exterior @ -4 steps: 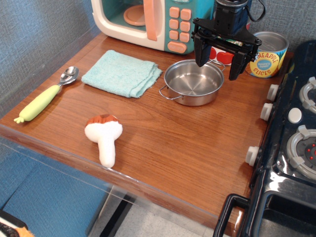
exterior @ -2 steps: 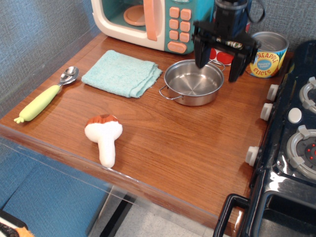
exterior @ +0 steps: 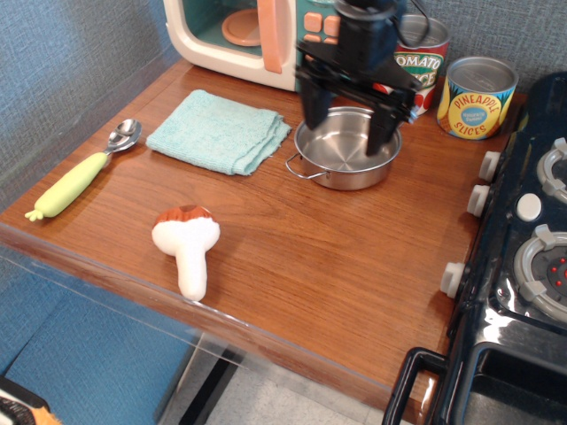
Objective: Put the mushroom on the blue cloth.
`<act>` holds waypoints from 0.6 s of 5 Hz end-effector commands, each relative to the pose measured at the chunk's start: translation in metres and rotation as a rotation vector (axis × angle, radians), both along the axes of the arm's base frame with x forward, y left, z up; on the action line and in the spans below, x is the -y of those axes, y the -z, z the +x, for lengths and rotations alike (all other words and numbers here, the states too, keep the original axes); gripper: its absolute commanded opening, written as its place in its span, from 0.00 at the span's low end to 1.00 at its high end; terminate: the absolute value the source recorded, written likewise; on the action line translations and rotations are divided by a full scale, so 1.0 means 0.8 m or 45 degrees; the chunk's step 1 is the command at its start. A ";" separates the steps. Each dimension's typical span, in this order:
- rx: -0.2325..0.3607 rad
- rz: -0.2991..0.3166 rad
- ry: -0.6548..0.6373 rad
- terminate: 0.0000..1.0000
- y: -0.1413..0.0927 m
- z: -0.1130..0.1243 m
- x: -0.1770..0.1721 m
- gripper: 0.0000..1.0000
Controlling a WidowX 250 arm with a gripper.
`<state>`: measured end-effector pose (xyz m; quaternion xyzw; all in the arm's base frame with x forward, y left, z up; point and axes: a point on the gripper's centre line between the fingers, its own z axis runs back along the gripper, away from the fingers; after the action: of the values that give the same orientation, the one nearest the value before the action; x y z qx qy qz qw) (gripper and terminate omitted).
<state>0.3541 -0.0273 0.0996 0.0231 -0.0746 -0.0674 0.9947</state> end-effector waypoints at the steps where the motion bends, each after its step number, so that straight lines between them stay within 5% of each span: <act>1: 0.026 0.025 -0.147 0.00 0.011 -0.056 -0.040 1.00; 3: -0.074 0.056 -0.348 0.00 0.060 -0.090 -0.078 1.00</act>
<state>0.2808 0.0348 0.0435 0.0513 -0.0265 0.0623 0.9964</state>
